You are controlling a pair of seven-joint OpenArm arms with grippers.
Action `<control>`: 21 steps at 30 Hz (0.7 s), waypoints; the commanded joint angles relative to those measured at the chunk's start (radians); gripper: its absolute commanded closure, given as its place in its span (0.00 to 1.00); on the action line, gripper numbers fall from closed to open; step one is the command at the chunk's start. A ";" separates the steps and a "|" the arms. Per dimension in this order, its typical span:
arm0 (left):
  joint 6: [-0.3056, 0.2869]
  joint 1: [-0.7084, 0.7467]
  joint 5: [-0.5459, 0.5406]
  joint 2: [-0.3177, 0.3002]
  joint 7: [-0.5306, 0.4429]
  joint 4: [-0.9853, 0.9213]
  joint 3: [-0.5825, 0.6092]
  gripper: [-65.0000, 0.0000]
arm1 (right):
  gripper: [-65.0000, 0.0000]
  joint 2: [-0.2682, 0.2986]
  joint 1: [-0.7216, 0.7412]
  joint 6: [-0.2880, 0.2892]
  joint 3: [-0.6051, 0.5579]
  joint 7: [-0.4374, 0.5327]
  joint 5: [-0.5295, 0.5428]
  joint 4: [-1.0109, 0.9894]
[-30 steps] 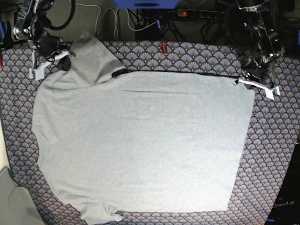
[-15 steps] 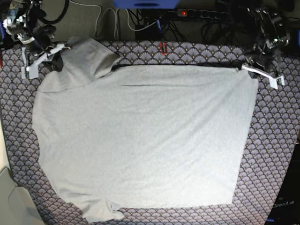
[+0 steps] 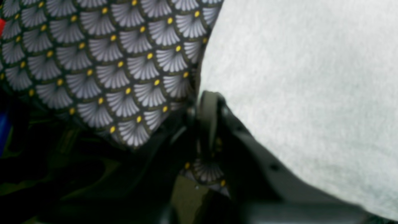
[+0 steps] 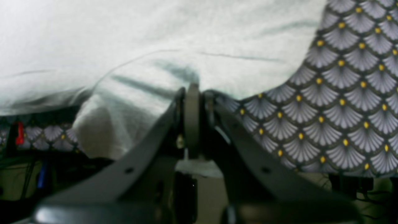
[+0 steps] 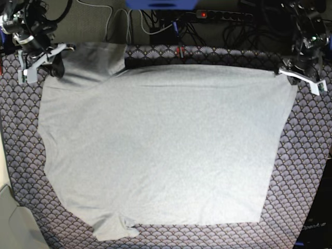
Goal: Fold the T-shirt properly
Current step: 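Lift the held edge and pull it toward the robot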
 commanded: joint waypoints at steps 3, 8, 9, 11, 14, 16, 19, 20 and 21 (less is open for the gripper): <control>0.007 0.021 0.003 -0.011 -0.016 0.020 -0.003 0.99 | 1.00 0.009 -0.017 0.033 0.008 0.021 0.011 0.019; 0.007 0.038 0.003 -0.004 -0.016 0.017 -0.001 0.99 | 1.00 0.008 -0.026 0.035 0.028 0.021 0.011 0.019; 0.007 0.038 0.003 -0.004 -0.016 0.017 -0.001 0.99 | 1.00 0.008 -0.026 0.035 0.028 0.021 0.011 0.019; 0.007 0.038 0.003 -0.004 -0.016 0.020 -0.001 0.99 | 1.00 0.008 -0.025 0.035 0.028 0.023 0.011 0.021; 0.007 0.038 0.003 -0.002 -0.015 0.020 -0.001 0.99 | 1.00 0.008 -0.026 0.035 0.029 0.023 0.011 0.022; 0.007 0.037 0.003 -0.002 0.018 0.020 -0.005 0.99 | 1.00 0.008 -0.026 0.035 0.040 0.023 0.011 0.022; 0.007 0.029 0.003 -0.002 0.036 0.020 -0.006 0.99 | 1.00 0.008 -0.020 0.035 0.052 0.024 0.012 0.022; 0.007 0.024 0.003 -0.002 0.035 0.020 -0.006 0.99 | 1.00 0.008 -0.019 0.035 0.052 0.024 0.012 0.022; 0.007 0.011 0.003 -0.002 0.035 0.020 -0.003 0.99 | 1.00 0.009 -0.003 0.035 0.048 0.032 0.012 0.022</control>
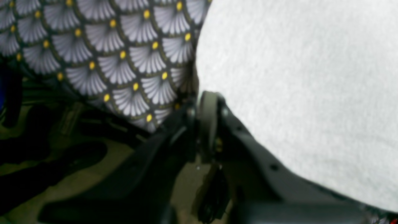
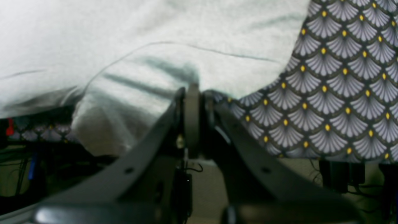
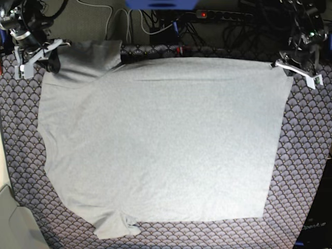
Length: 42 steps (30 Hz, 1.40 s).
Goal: Fold the T-shirt properly
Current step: 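Lift the held edge and pull it toward the robot, then carry the held edge over the shirt toward the hem and release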
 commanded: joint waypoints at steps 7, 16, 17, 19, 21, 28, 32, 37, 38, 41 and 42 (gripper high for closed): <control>0.013 -0.162 0.013 -0.020 -0.011 0.010 -0.003 0.99 | 1.00 0.016 0.139 0.005 -0.001 0.041 0.010 0.016; 0.010 -0.427 0.133 -0.053 -0.023 -0.179 0.102 0.99 | 1.00 0.029 0.401 0.003 -0.072 0.040 -0.225 -0.114; 0.008 -0.462 0.150 -0.055 -0.025 -0.217 0.117 0.99 | 1.00 0.030 0.439 0.003 -0.084 0.040 -0.254 -0.151; 0.008 -0.545 0.182 -0.055 -0.025 -0.297 0.139 0.99 | 1.00 0.049 0.522 0.003 -0.105 0.040 -0.313 -0.232; 0.008 -0.619 0.209 -0.055 -0.025 -0.352 0.149 0.99 | 1.00 0.067 0.593 0.003 -0.125 0.049 -0.357 -0.316; 0.008 -0.726 0.271 -0.057 -0.076 -0.467 0.154 0.99 | 1.00 0.161 0.808 0.003 -0.173 0.064 -0.411 -0.588; 0.008 -0.749 0.311 -0.057 -0.168 -0.546 0.188 0.99 | 1.00 0.200 0.872 0.003 -0.211 0.127 -0.411 -0.711; 0.008 -0.755 0.325 -0.057 -0.249 -0.629 0.200 0.99 | 1.00 0.225 0.918 0.003 -0.265 0.173 -0.411 -0.830; 0.010 -0.757 0.325 -0.057 -0.264 -0.641 0.200 0.99 | 1.00 0.225 0.929 0.002 -0.271 0.181 -0.411 -0.850; 0.012 -0.792 0.326 -0.057 -0.301 -0.691 0.200 0.99 | 1.00 0.227 0.966 0.002 -0.286 0.216 -0.411 -0.913; 0.012 -0.805 0.326 -0.058 -0.307 -0.710 0.200 0.99 | 1.00 0.227 0.980 0.002 -0.296 0.223 -0.411 -0.927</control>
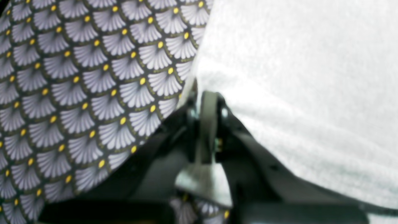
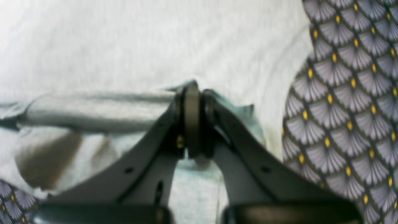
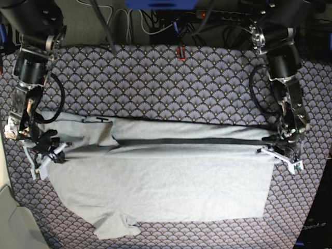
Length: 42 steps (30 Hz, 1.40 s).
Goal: Fold the T-shirt properly
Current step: 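Carry the held edge over the shirt toward the hem and release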
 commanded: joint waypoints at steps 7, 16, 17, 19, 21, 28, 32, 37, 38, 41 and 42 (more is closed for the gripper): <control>0.005 -0.057 0.000 -0.037 -0.038 0.001 -0.003 0.99 | 1.00 0.034 0.068 -0.010 -0.036 0.032 0.008 0.005; 0.003 -0.060 -0.004 -0.040 -0.031 0.003 -0.003 0.66 | 0.80 0.039 0.065 -0.010 -0.038 0.023 0.008 0.005; 0.003 -0.060 -0.003 -0.040 -0.034 0.003 -0.003 0.57 | 0.74 0.039 0.064 -0.010 -0.038 0.021 0.008 0.005; 0.002 -0.060 -0.004 -0.042 -0.032 0.005 -0.003 0.42 | 0.65 0.039 0.064 -0.010 -0.038 0.021 0.008 0.005; 0.002 -0.060 0.002 -0.043 -0.037 0.005 -0.003 0.32 | 0.59 0.041 0.062 -0.010 -0.038 0.021 0.008 0.005; 0.003 -0.005 -0.007 -0.056 -0.029 0.089 -0.008 0.22 | 0.55 0.068 0.010 -0.010 -0.029 0.021 0.009 0.039; 0.005 0.047 -0.009 -0.054 -0.038 0.104 -0.010 0.22 | 0.55 0.073 -0.094 -0.010 0.011 0.023 0.013 0.145; 0.003 0.072 -0.009 -0.033 -0.041 0.058 -0.010 0.22 | 0.55 0.048 -0.159 -0.010 0.060 0.023 0.013 0.190; 0.003 0.072 -0.009 -0.030 -0.049 0.051 -0.010 0.22 | 0.55 0.048 -0.163 -0.010 0.065 0.023 0.013 0.190; 0.006 0.072 -0.009 -0.025 -0.103 0.017 -0.010 0.22 | 0.55 0.048 -0.180 -0.010 0.065 0.023 0.013 0.190; 0.006 0.072 -0.009 -0.025 -0.112 0.000 -0.010 0.22 | 0.55 0.048 -0.183 -0.010 0.065 0.023 0.013 0.190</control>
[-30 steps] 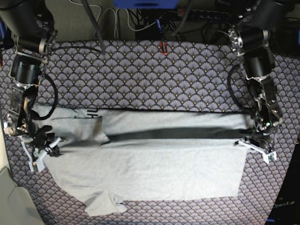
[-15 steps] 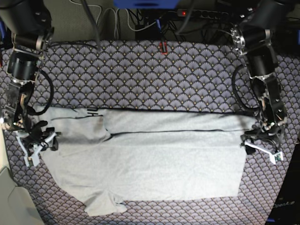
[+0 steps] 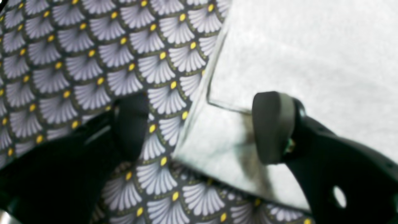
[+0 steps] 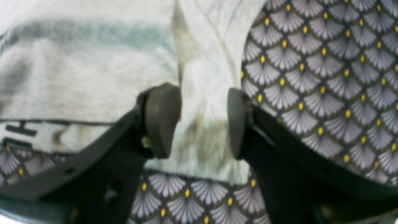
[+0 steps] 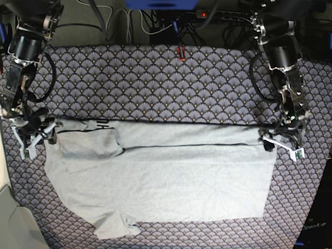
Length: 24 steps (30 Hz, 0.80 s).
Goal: Fold the T-shirt properly
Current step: 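Carry the held edge over the shirt toward the hem and release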
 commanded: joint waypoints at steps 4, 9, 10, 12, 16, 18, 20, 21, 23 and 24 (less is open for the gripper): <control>0.002 -0.018 -0.002 -0.009 -0.027 -0.023 -0.001 0.22 | 0.55 0.017 0.017 0.002 0.004 0.019 0.009 0.017; 0.000 0.005 -0.002 0.016 -0.030 -0.022 -0.001 0.22 | 0.55 0.021 0.017 0.002 0.004 0.019 0.009 0.019; 0.000 0.005 -0.002 0.016 -0.030 -0.029 -0.001 0.22 | 0.55 0.021 0.017 0.002 0.004 0.019 0.009 0.019; 0.000 0.005 -0.003 0.020 -0.030 -0.032 0.002 0.24 | 0.55 0.021 0.020 0.002 0.004 0.021 0.008 0.017; -0.001 0.005 -0.003 0.040 -0.032 -0.029 0.000 0.45 | 0.55 0.023 0.020 0.002 0.004 0.021 0.008 0.017; -0.001 0.005 -0.003 0.042 -0.032 -0.029 0.003 0.57 | 0.55 0.024 0.020 0.002 0.004 0.021 0.008 0.017; -0.001 0.005 -0.003 0.043 -0.032 -0.029 0.003 0.68 | 0.55 0.024 0.017 0.002 0.004 0.021 0.008 0.017; -0.001 0.005 -0.003 0.043 -0.032 -0.029 0.003 0.74 | 0.55 0.032 0.015 0.002 0.004 0.021 0.008 0.017; 0.002 0.005 -0.003 0.043 -0.032 -0.031 0.002 0.86 | 0.55 0.038 0.015 0.002 0.005 0.021 0.008 0.008; 0.004 0.005 -0.003 0.043 -0.032 -0.031 0.000 0.91 | 0.55 0.043 0.015 0.002 0.007 0.022 0.008 0.002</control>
